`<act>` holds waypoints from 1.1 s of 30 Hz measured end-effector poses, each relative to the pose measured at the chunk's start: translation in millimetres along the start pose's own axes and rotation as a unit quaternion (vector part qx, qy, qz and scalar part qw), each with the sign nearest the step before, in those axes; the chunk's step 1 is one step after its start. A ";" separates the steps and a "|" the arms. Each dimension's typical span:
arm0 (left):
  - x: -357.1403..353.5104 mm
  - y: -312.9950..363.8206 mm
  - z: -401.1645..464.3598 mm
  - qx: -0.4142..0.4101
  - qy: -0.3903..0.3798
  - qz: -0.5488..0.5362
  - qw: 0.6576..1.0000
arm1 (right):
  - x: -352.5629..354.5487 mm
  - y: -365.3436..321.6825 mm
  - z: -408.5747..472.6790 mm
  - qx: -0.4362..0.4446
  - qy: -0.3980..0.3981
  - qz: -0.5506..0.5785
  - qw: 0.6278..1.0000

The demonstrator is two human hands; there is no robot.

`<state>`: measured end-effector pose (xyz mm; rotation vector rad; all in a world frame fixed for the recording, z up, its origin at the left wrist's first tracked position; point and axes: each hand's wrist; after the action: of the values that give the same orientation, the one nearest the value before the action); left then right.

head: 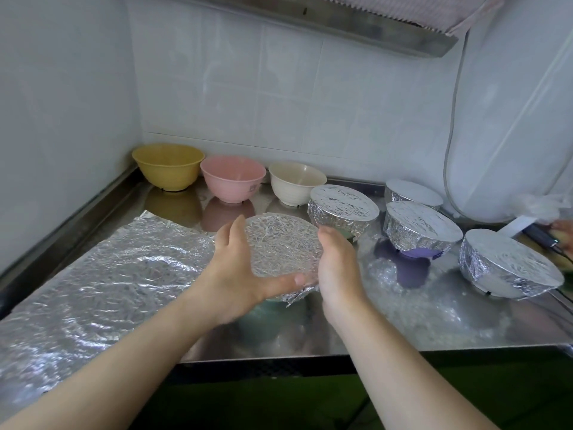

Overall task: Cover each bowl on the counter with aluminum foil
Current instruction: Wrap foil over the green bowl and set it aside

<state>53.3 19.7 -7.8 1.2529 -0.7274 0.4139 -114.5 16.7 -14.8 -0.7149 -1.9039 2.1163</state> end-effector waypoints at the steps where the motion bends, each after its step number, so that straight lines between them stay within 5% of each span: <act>1: 5.1 -1.7 1.7 0.007 -0.020 -0.006 1.000 | 3.0 -3.1 -4.4 0.017 0.006 -0.025 1.000; 8: 20.4 -7.7 11.8 0.036 -0.016 -0.060 0.997 | 26.1 -27.6 2.3 0.088 0.030 -0.217 0.972; 14: -15.3 -6.3 6.5 0.030 0.100 -0.074 0.992 | 9.7 -22.8 4.0 0.071 -0.077 -0.169 0.980; 21: -22.6 2.8 -1.5 0.069 0.091 -0.136 0.984 | 3.0 -11.9 -10.1 0.018 0.026 -0.050 0.998; 29: -20.8 1.1 -3.6 0.066 0.182 -0.176 0.965 | 15.2 -22.2 -16.1 0.066 0.062 -0.123 0.988; 33: -20.5 5.8 -7.3 0.063 0.166 -0.198 0.964 | 19.0 -37.6 -5.1 0.068 0.054 -0.130 0.988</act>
<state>36.9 30.4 -18.9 1.3681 -0.1601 0.3307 -134.6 35.5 17.5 -0.5101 -1.6768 1.9782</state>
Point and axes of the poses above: each hand's wrist, its own z-axis towards the middle knuckle, its own x-axis out of the back of the hand, y = z × x, and after that the axes turned 11 degrees about z, right-handed
